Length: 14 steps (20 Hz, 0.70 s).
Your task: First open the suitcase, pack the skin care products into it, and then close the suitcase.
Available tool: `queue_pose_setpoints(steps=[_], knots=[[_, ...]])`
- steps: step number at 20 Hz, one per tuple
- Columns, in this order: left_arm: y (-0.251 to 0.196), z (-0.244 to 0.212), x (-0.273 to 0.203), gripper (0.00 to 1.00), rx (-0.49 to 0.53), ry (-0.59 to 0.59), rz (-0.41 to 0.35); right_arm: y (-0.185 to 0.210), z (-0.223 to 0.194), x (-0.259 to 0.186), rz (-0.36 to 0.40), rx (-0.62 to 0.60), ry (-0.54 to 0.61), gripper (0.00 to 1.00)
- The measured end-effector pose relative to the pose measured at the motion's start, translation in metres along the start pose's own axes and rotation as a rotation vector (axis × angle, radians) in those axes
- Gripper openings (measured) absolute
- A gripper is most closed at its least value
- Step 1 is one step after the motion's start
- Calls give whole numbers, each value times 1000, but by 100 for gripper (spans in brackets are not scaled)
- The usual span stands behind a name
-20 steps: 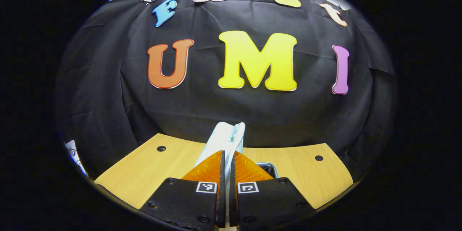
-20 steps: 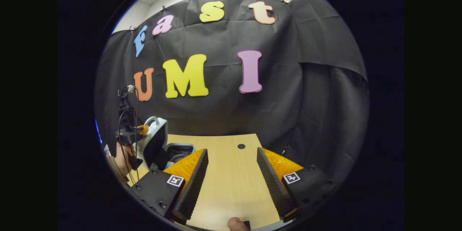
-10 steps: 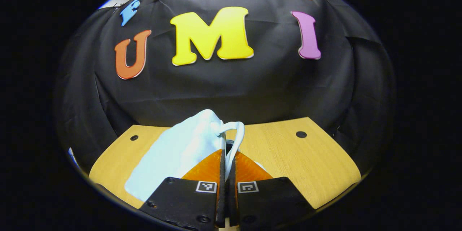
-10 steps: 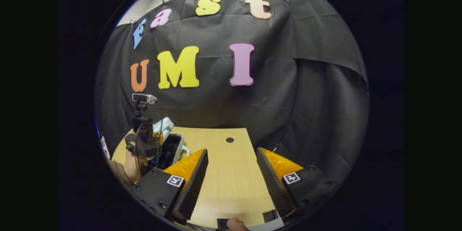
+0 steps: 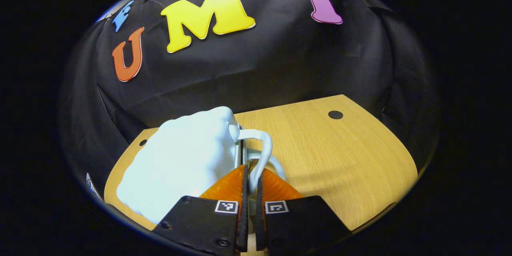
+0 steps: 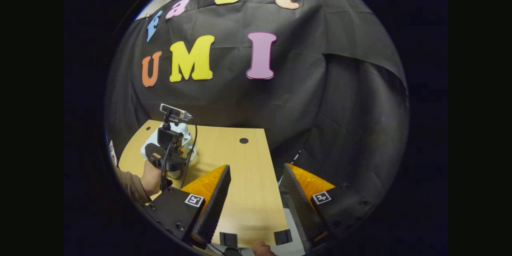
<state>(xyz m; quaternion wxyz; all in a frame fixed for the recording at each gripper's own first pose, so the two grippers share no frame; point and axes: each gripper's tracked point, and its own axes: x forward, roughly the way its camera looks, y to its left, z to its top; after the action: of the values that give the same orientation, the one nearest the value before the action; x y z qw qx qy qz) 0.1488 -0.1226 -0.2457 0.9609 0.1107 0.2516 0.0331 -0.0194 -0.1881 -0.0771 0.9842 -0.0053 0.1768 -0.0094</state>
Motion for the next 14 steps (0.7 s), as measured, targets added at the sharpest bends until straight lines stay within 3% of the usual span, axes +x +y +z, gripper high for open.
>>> queue_pose_setpoints(steps=[1, 3, 4, 5, 6, 7, 10, 11, 12, 14], knots=[[-5, -3, 1, 13, -1, 20, -14, -1, 1, 1, 0, 5, -3, 80], [-15, -6, 2, 30, -47, 56, -64, 0, 8, 2, 5, 19, -12, 80], [-17, -4, 0, 51, -71, 62, -83, 3, 10, 3, 8, 20, -14, 80], [-21, -1, -5, 42, -99, 56, -116, 6, 13, 3, 11, 19, -17, 80], [-23, 9, -12, 61, -130, 34, -141, 12, 17, 3, 19, 18, -22, 80], [-19, 23, -22, 60, -153, 5, -155, 18, 21, 5, 25, 15, -30, 80], [20, 76, -58, 84, -182, -125, -131, 46, 33, 11, 46, 14, -39, 80], [35, 95, -74, 87, -187, -176, -132, 56, 37, 13, 47, 15, -42, 80], [51, 109, -89, 100, -191, -221, -126, 69, 41, 15, 57, 16, -45, 77], [92, 130, -124, 100, -181, -290, -85, 100, 52, 20, 71, 13, -59, 80]])
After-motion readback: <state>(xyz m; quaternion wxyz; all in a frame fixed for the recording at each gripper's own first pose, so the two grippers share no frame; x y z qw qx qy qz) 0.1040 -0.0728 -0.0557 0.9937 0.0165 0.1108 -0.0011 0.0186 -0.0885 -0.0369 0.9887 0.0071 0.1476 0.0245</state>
